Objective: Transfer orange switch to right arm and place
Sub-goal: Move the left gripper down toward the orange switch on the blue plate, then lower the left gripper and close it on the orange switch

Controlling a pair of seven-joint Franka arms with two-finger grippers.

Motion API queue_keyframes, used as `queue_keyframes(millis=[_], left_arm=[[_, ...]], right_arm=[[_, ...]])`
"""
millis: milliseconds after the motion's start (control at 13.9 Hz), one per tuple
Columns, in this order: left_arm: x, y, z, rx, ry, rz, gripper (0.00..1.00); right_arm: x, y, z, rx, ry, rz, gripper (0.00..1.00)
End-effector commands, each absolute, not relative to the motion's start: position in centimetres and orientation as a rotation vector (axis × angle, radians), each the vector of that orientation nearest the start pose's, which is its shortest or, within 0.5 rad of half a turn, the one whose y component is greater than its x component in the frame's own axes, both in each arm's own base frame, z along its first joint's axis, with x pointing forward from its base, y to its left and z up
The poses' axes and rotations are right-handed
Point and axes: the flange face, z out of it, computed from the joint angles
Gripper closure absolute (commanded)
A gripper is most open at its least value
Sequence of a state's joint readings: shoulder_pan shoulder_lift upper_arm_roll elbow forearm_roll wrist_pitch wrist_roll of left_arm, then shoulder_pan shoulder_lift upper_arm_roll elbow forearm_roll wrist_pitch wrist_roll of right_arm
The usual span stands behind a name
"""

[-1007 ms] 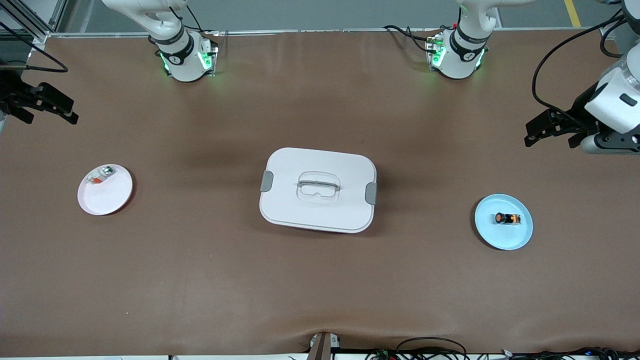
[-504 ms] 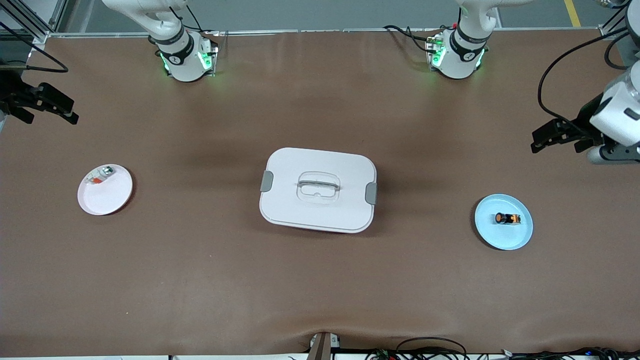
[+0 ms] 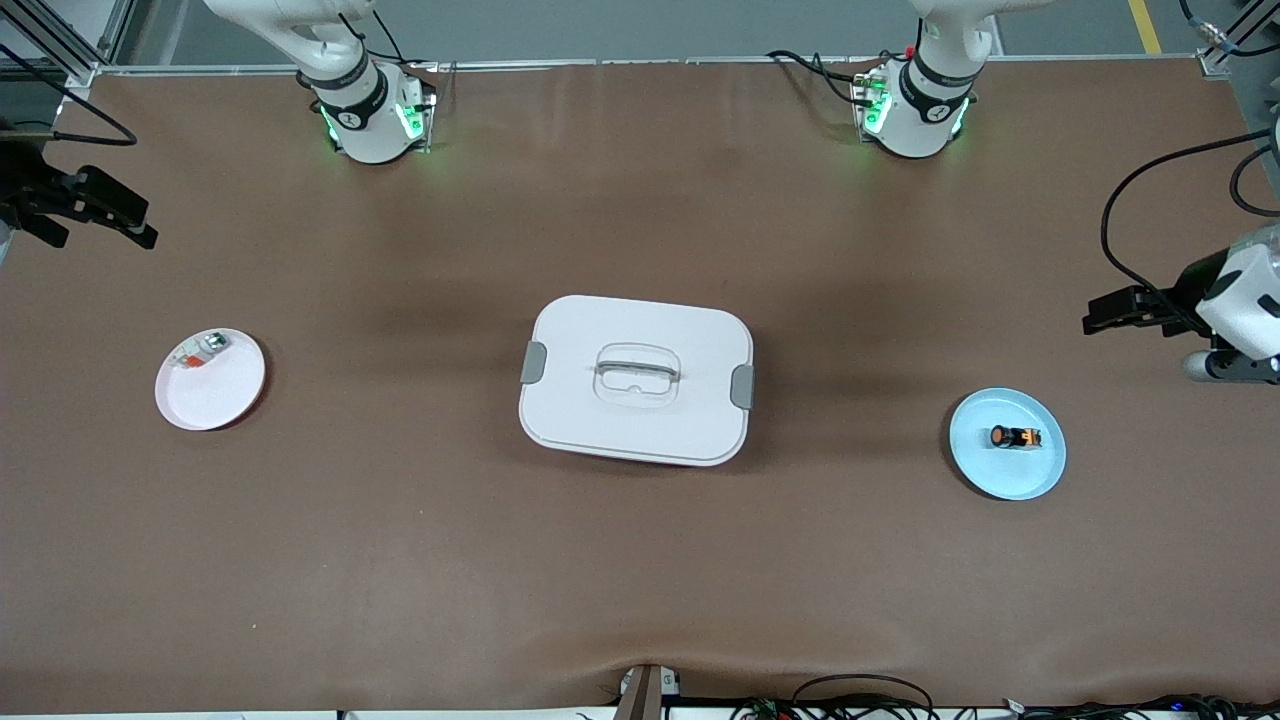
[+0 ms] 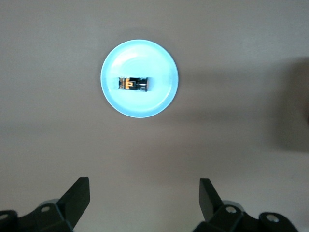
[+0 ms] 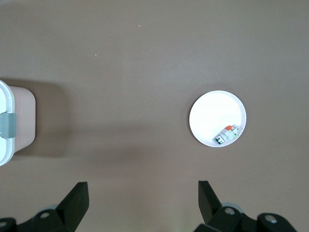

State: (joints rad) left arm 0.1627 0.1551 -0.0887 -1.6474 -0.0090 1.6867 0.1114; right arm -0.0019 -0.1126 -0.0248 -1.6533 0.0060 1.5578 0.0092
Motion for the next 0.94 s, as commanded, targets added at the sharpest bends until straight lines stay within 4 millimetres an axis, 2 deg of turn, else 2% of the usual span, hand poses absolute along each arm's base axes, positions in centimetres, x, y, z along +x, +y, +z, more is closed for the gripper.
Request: queue_keyframes(millis=[0, 216, 360, 504, 647, 863], left_arm=[[59.3, 5.6, 48.0, -3.129, 0.09, 0.157, 0.0], [59.0, 5.8, 43.9, -3.123, 0.092, 0.146, 0.0], [59.1, 7.2, 41.6, -3.103, 0.106, 0.154, 0.0], [60.0, 7.6, 38.8, -3.109, 0.16, 0.166, 0.0], [60.9, 8.6, 36.4, -3.114, 0.166, 0.139, 0.0], [62.3, 9.1, 32.7, -3.122, 0.169, 0.081, 0.0]], right_arm=[[51.0, -1.6, 64.8, -3.144, 0.053, -0.036, 0.0], [51.0, -1.6, 64.7, -3.144, 0.051, -0.034, 0.0], [51.1, -1.5, 64.7, -3.144, 0.048, -0.036, 0.0], [51.1, -1.5, 64.7, -3.144, 0.046, -0.036, 0.0], [51.1, -1.6, 64.6, -3.144, 0.055, -0.031, 0.0], [51.2, -1.7, 64.6, -3.144, 0.055, -0.038, 0.0]])
